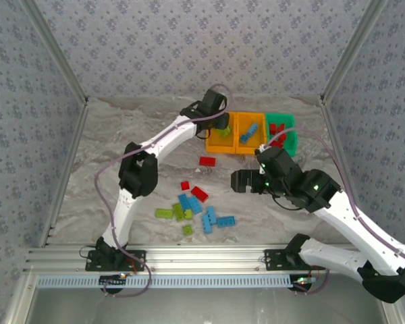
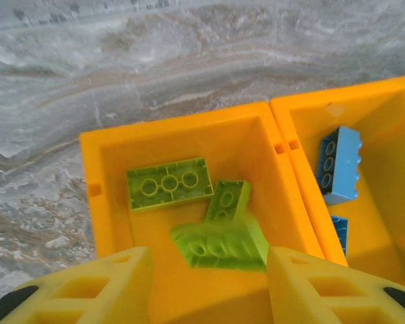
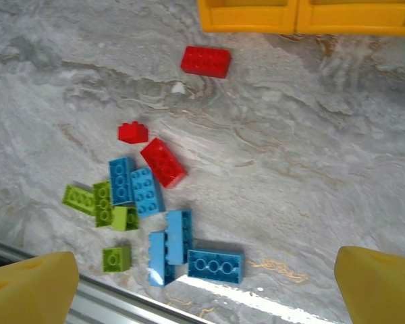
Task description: Sort the legos into containers by color
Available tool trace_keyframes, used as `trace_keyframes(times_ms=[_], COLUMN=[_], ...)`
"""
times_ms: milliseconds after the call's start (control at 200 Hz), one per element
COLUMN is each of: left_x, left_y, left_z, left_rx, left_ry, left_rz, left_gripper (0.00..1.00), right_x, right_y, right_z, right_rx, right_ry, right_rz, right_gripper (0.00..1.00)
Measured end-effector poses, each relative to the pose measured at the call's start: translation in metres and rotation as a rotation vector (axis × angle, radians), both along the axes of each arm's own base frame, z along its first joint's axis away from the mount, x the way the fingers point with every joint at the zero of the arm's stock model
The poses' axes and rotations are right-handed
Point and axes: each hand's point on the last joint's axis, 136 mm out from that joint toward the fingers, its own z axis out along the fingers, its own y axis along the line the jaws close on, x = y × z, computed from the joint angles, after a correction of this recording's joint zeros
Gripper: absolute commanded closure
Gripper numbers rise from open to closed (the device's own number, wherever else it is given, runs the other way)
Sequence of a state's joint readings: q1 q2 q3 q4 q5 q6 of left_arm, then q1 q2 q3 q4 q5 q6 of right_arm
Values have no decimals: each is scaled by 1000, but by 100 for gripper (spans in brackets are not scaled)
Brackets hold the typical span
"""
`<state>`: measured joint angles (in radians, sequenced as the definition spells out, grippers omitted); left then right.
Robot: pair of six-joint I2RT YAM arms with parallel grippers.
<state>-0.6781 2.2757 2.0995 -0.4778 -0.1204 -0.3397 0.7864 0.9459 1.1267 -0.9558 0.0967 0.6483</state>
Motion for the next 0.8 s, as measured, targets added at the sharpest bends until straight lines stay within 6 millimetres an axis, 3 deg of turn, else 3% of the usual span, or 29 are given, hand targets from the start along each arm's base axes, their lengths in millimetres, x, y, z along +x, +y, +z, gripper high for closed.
trace_keyframes(times_ms=[95,230,370,485,640,735,800], left_x=[-24,-80,-166,-238,-303,-325,-335], left_y=[20,58,108,148,186,197,201], left_z=[19,79,162,200,197,168,140], left_rx=[-6,-56,-144,-176,-87,6,62], left_ry=[-6,-81,-271,-419,-506,-487,-444], left_rz=[1,-15,-90,-199,-374,-472,-535], left_gripper=[50,47,38,20,10,1,1], right_x=[4,16,35,62,106,130,144], right_y=[-5,-2,16,42,82,101,110], right_z=[-14,-40,-72,-95,-124,-141,-150], right_rx=[-57,-156,-226,-244,-235,-230,-223], right_ry=[22,78,151,188,200,201,203], right_rz=[-22,-42,-55,-74,-94,-106,-123], right_gripper=[0,0,0,0,0,0,0])
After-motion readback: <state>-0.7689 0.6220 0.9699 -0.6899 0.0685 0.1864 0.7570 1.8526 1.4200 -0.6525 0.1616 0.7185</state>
